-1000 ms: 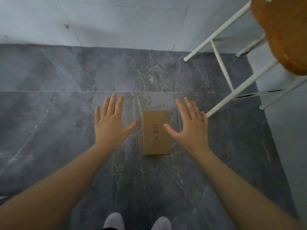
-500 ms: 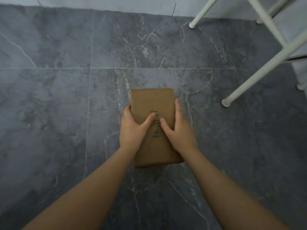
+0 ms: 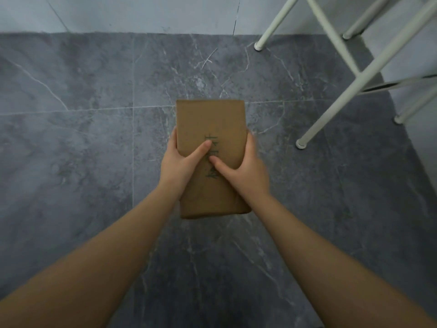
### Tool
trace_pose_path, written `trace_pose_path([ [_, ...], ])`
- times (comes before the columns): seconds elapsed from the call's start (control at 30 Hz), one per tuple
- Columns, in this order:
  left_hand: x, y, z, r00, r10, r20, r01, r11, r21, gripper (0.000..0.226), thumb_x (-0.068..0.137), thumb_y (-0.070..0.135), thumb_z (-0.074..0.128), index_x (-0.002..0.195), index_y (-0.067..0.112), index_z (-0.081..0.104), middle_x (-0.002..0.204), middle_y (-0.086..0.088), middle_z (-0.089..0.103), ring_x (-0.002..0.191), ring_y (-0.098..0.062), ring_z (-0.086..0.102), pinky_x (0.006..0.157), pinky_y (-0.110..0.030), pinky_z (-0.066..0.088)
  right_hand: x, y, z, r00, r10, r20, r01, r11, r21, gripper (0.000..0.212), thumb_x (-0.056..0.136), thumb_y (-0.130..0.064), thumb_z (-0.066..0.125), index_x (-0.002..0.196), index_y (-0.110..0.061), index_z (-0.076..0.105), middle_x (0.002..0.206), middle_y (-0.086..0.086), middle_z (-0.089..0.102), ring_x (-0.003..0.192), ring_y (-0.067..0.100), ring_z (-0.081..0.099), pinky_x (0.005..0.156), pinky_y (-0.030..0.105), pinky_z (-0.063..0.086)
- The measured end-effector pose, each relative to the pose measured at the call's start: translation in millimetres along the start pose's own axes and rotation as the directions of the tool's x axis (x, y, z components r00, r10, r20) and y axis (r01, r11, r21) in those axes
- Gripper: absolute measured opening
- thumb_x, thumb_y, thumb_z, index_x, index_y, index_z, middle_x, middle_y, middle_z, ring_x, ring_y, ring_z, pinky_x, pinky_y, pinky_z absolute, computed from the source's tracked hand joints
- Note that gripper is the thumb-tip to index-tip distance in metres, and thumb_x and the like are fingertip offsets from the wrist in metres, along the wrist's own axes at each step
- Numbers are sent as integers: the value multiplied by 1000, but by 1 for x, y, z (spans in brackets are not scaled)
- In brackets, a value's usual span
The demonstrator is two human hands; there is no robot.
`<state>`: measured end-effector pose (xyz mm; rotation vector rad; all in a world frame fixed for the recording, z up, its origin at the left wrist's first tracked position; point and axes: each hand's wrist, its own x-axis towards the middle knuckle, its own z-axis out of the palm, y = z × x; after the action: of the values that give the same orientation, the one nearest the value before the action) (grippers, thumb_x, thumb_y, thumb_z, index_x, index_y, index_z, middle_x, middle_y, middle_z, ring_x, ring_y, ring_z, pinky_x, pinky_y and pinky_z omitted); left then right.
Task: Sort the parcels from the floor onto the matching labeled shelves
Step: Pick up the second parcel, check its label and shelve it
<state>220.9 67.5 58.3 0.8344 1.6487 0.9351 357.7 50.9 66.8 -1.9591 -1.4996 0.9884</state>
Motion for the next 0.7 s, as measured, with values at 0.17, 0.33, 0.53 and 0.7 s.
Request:
trace_pose_path([
  [0.17,-66,150,-42,991,132,-1,-132,991,-33,69,73,34,75,133,20,45,104,15,62,95,-1,61,84,-20,51,-39,-127,-89,987,-133,-88,135,991,18,97,72,-57,67,146,-26,14,134,-3,54,112,19,59,90,39,50],
  [0.33,-145,332,-90,960,277,-53,-280,957,-74,66,74,32,74,132,25,44,96,25,56,86,12,55,68,-5,49,-80,-286,-204,939,-298,-171,302,953,2,98,72,-60,65,147,-26,11,137,-4,49,111,16,58,89,38,52],
  [0.53,-245,531,-152,880,461,-116,-473,873,-116,76,70,34,78,136,25,41,116,12,62,104,-5,60,94,-31,50,-138,-467,-333,833,-482,-270,482,873,-71,100,73,-60,64,147,-24,9,138,-1,49,107,21,61,87,38,51],
  [0.7,-327,661,-205,768,620,-164,-640,757,-137,76,70,32,78,136,25,40,120,8,61,106,-8,61,94,-35,51,-193,-592,-415,727,-600,-335,605,790,-102,100,72,-62,63,147,-26,7,140,-3,47,108,21,60,86,33,48],
])
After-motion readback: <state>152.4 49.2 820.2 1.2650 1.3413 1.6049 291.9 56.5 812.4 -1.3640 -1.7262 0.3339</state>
